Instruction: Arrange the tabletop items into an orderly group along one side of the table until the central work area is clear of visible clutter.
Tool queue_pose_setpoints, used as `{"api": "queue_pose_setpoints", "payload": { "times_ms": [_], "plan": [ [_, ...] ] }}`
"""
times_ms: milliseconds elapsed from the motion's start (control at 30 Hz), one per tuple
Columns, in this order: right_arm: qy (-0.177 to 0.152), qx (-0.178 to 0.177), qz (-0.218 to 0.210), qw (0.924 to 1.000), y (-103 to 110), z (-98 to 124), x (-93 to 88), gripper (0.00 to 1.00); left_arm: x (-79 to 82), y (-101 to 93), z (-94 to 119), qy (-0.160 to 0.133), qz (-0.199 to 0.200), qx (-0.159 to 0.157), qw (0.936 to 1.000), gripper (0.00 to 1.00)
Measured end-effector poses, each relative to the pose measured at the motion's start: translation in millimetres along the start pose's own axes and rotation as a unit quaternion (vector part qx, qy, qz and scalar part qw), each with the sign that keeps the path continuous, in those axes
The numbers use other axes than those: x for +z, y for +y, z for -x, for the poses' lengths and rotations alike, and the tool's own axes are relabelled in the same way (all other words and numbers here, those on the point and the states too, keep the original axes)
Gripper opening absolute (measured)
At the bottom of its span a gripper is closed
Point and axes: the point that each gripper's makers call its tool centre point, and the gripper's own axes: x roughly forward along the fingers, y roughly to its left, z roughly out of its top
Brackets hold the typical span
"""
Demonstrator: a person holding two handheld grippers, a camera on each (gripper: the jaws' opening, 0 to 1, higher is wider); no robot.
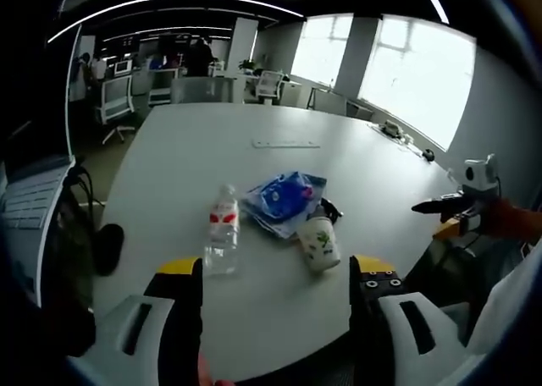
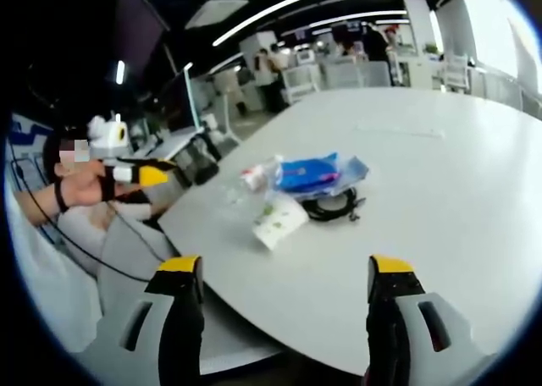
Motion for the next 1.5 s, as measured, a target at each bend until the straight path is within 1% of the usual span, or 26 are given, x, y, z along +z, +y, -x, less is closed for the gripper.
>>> {"api": "queue_pose_setpoints", "payload": {
  "times_ms": [233, 467, 667, 767, 933, 1267, 1500],
  "plan": [
    [-0.001, 0.0, -0.003, 1.0, 1.4, -2.6, -0.9, 0.78, 0.1, 3.4, -11.3, 0.01, -0.002, 0.001, 0.9999, 0.7],
    [0.003, 0.0, -0.007, 1.0, 2.0, -4.6, -4.7, 0.78, 2.5, 7.5, -29.1, 0.019, -0.008, -0.001, 0.9998, 0.7],
    [0.003, -0.001, -0.01, 0.9999, 0.9, -5.2, -5.8, 0.78, 6.0, 12.3, -43.4, 0.026, -0.005, 0.002, 0.9997, 0.69],
    [0.004, -0.002, -0.011, 0.9999, -0.2, -5.8, -6.7, 0.78, 8.3, 16.8, -50.8, 0.029, -0.003, 0.005, 0.9996, 0.69],
    [0.007, -0.002, -0.012, 0.9999, -1.5, -7.6, -7.8, 0.78, 11.0, 25.1, -63.5, 0.031, 0.025, 0.008, 0.9992, 0.68],
    [0.012, 0.0, -0.016, 0.9998, -4.6, -13.4, -9.7, 0.78, 11.2, 38.2, -89.0, 0.057, 0.007, 0.015, 0.9983, 0.68],
    [0.016, 0.002, -0.018, 0.9997, -6.1, -17.0, -11.6, 0.78, 11.8, 49.6, -107.0, 0.071, 0.012, 0.021, 0.9972, 0.67]
  ]
}}
